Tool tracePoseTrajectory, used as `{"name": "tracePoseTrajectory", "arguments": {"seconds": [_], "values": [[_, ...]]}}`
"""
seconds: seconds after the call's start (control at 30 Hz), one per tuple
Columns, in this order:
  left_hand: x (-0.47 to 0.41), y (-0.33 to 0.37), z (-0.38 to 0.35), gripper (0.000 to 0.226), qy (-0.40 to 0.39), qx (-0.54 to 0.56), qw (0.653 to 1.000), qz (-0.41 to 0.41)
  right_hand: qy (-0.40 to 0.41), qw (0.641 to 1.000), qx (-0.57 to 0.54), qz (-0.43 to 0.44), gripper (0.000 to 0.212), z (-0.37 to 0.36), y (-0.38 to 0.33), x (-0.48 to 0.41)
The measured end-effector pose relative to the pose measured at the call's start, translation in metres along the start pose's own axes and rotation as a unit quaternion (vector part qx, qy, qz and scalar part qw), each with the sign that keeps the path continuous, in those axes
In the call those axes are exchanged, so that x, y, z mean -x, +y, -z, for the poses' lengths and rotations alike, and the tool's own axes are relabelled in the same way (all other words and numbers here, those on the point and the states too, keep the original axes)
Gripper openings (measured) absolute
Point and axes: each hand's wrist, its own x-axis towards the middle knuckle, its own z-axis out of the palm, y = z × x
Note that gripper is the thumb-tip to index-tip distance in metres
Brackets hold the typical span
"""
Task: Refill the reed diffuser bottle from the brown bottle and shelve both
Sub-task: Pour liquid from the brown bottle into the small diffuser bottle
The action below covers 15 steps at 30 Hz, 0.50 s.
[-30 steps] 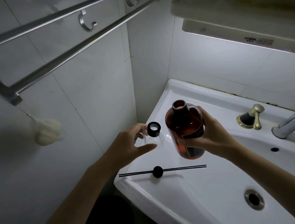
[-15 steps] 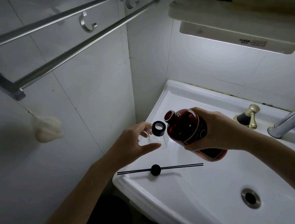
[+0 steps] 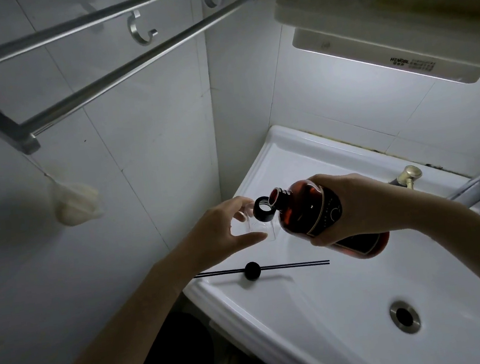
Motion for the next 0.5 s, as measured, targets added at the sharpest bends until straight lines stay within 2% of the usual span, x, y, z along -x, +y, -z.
{"name": "tracePoseTrajectory", "arguments": {"seconds": [0.3,0.5], "values": [[-0.0003,-0.0019,-0.0026,0.046,-0.006,-0.006,1.0,0.004,-0.04,0.999,0.023,-0.009,0.069,0.0056,-0.005,-0.0018],[-0.0013,-0.0024,-0.004,0.044,-0.007,-0.005,1.0,0.009,-0.051,0.998,0.028,-0.011,0.058,0.0097,-0.0076,-0.0026]]}}
